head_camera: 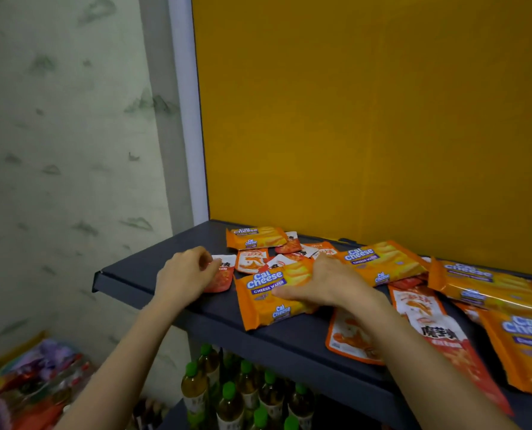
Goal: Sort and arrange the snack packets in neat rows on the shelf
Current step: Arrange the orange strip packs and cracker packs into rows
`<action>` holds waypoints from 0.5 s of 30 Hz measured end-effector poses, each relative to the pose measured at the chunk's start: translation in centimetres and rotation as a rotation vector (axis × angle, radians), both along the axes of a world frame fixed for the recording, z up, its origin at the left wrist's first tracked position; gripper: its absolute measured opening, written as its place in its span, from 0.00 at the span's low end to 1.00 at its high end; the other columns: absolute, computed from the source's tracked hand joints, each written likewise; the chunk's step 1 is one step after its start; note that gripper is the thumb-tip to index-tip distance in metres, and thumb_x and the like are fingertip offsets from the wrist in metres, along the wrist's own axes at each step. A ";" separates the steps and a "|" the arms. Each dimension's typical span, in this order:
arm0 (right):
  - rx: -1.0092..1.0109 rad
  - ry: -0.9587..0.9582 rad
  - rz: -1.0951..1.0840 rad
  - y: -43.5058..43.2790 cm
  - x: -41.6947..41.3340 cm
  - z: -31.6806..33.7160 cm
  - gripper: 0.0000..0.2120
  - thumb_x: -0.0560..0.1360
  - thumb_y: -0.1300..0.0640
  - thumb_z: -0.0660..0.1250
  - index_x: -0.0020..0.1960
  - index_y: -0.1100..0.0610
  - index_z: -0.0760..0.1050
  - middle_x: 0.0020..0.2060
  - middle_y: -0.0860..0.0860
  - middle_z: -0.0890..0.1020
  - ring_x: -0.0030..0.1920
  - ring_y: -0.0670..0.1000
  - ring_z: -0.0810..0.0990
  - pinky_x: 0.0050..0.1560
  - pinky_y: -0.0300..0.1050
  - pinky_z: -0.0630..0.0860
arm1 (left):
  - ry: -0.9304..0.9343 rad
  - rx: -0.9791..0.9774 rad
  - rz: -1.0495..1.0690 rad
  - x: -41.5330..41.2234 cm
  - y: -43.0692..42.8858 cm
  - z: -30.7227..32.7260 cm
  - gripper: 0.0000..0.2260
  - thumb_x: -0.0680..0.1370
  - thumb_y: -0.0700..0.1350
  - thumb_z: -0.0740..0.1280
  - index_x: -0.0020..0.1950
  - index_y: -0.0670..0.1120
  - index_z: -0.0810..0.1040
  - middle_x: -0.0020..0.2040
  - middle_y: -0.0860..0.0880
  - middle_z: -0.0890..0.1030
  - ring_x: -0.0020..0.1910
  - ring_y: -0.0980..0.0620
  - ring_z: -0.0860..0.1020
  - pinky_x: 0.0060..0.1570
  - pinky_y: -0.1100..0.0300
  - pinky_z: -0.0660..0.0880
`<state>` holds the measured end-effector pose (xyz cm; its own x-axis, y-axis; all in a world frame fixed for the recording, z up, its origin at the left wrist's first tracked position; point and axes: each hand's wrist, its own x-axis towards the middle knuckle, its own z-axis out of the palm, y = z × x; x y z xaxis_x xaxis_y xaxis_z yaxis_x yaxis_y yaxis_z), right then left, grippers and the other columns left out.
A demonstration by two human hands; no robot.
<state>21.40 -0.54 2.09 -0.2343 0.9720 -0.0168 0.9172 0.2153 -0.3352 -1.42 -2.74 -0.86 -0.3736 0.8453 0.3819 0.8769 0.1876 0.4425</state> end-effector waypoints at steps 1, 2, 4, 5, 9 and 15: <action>-0.033 0.014 -0.008 0.3 -0.2 0.1 0.51 0.59 0.27 0.66 0.69 0.61 0.62 0.66 0.55 0.72 0.63 0.55 0.72 0.54 0.46 0.71 | -0.014 -0.010 -0.014 -0.5 0.9 0.1 0.13 0.77 0.55 0.62 0.53 0.48 0.77 0.52 0.48 0.80 0.53 0.46 0.78 0.50 0.53 0.75; -0.059 0.033 -0.010 0.5 -0.3 0.2 0.52 0.59 0.28 0.68 0.70 0.61 0.61 0.66 0.54 0.71 0.64 0.55 0.72 0.56 0.46 0.71 | -0.038 -0.024 -0.033 -1.0 1.9 0.2 0.13 0.77 0.55 0.62 0.53 0.48 0.77 0.52 0.47 0.81 0.52 0.46 0.78 0.50 0.52 0.75; -0.084 0.079 -0.018 0.6 -0.4 0.4 0.51 0.59 0.30 0.70 0.70 0.61 0.60 0.67 0.53 0.70 0.64 0.53 0.71 0.58 0.45 0.71 | -0.096 -0.044 -0.080 -2.0 3.9 0.5 0.14 0.77 0.55 0.62 0.53 0.46 0.77 0.52 0.46 0.81 0.52 0.46 0.77 0.51 0.53 0.74; -0.085 0.093 -0.020 0.6 -0.4 0.5 0.50 0.60 0.31 0.70 0.70 0.60 0.61 0.67 0.52 0.71 0.63 0.52 0.71 0.60 0.45 0.71 | -0.123 -0.055 -0.102 -2.4 5.0 0.6 0.15 0.77 0.55 0.61 0.53 0.45 0.77 0.52 0.45 0.80 0.53 0.46 0.77 0.50 0.55 0.73; -0.117 0.258 -0.009 0.6 0.0 1.1 0.31 0.66 0.41 0.72 0.61 0.59 0.73 0.54 0.48 0.80 0.53 0.46 0.79 0.57 0.43 0.75 | -0.175 -0.218 -0.157 -3.5 9.6 0.9 0.23 0.76 0.60 0.59 0.52 0.41 0.76 0.51 0.43 0.80 0.52 0.44 0.77 0.49 0.54 0.72; -0.110 0.765 -0.042 1.7 1.6 0.6 0.11 0.68 0.58 0.74 0.49 0.56 0.78 0.39 0.46 0.86 0.39 0.42 0.84 0.39 0.33 0.79 | -0.321 -0.400 -0.220 -3.4 14.9 1.4 0.43 0.66 0.73 0.60 0.66 0.38 0.70 0.65 0.38 0.72 0.61 0.41 0.72 0.59 0.51 0.70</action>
